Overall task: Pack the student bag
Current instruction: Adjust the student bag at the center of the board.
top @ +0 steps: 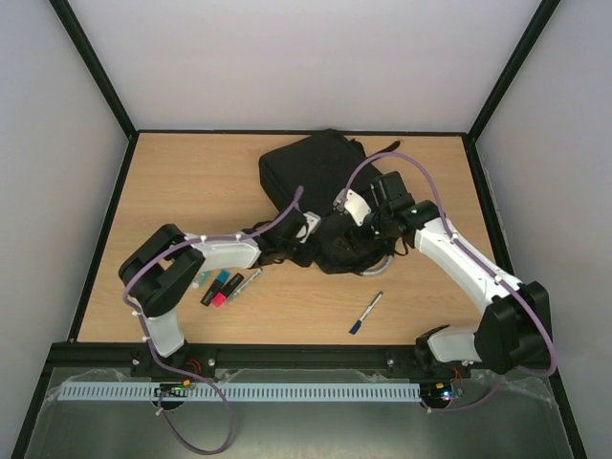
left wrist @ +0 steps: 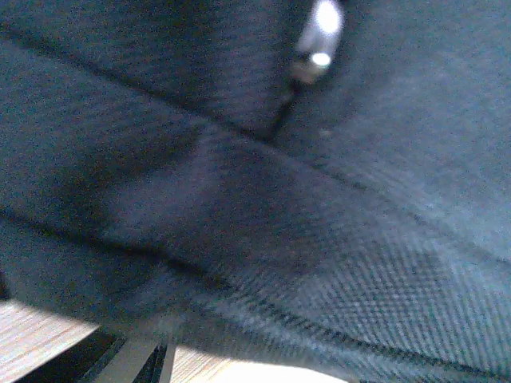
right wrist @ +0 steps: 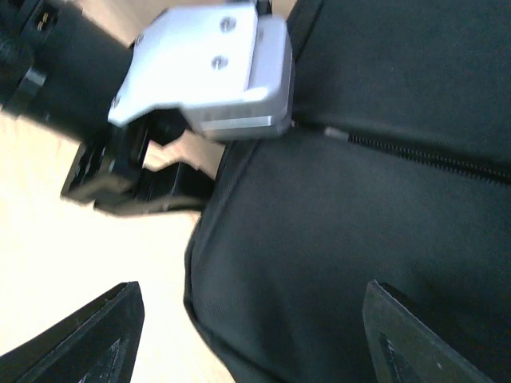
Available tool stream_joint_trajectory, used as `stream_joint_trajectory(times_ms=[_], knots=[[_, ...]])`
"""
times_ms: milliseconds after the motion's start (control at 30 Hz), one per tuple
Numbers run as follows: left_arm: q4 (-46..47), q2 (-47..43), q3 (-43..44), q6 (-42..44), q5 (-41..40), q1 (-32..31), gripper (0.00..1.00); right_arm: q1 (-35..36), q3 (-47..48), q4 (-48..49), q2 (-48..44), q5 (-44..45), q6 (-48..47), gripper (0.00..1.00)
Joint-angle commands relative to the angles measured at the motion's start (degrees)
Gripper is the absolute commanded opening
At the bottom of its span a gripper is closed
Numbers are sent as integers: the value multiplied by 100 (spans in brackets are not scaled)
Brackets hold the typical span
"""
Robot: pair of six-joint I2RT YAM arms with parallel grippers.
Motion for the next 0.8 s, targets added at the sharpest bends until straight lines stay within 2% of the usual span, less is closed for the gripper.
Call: stream_joint_trajectory(times_ms=[0, 133, 333, 433, 633, 767], knots=[[317, 308, 628, 193, 175, -458, 56, -38, -179, 200, -341, 730, 380, 76], [79, -21, 719, 166, 245, -641, 55, -333, -96, -58, -295, 981, 468, 75], [-133, -1354, -264, 231, -280, -597, 61, -428, -34, 118, -208, 667, 435, 73], [-54, -1668, -718, 157, -300, -242, 61, -429, 183, 275, 129, 480, 487, 70], [839, -1617, -1425, 379, 97, 207, 53, -429, 527, 618, 1091, 345, 625, 58], [1983, -1254, -1745, 544, 599, 260, 58, -427, 535, 759, 1631, 684, 704, 52]])
